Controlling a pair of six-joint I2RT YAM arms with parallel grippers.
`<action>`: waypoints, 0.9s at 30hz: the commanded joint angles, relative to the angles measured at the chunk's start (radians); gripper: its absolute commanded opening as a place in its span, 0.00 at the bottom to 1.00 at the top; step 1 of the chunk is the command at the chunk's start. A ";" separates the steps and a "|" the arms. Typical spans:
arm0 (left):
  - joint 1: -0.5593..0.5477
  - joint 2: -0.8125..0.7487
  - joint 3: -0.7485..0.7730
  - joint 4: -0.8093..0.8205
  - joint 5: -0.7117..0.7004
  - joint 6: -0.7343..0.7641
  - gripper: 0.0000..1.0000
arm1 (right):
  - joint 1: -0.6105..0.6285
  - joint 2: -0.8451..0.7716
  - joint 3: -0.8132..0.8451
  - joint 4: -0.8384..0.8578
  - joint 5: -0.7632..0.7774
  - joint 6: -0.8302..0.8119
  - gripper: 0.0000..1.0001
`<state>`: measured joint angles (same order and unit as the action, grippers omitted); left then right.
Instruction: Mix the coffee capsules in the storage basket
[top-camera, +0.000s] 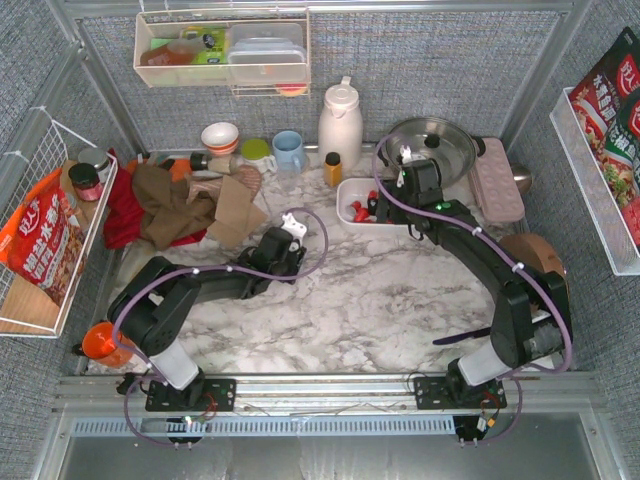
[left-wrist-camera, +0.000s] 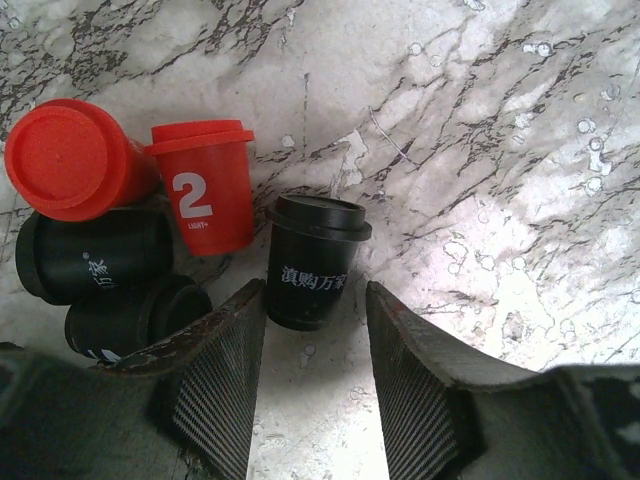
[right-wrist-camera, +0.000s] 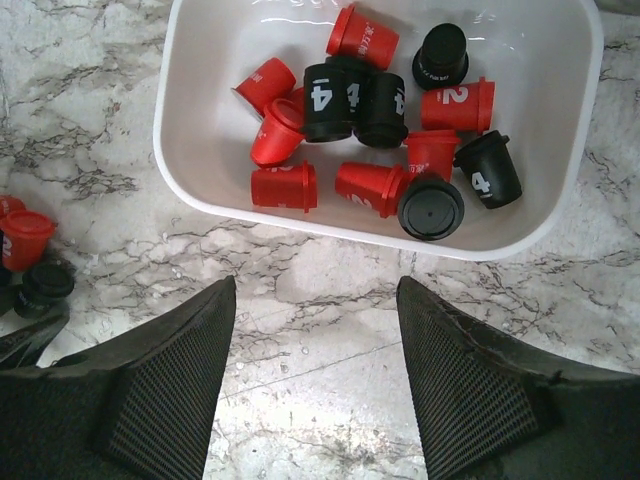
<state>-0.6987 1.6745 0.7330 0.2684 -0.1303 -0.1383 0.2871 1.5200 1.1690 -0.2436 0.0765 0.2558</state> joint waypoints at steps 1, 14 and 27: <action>0.001 -0.014 0.016 -0.015 0.019 0.017 0.54 | 0.001 -0.021 -0.006 -0.011 -0.025 0.013 0.70; 0.011 0.038 0.072 -0.061 0.066 0.023 0.56 | 0.006 -0.071 -0.015 -0.026 -0.055 0.017 0.70; 0.013 0.000 0.026 0.031 0.077 0.010 0.36 | 0.009 -0.087 -0.022 -0.035 -0.076 0.024 0.70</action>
<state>-0.6868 1.7027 0.7811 0.2379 -0.0681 -0.1314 0.2939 1.4445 1.1511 -0.2752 0.0181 0.2737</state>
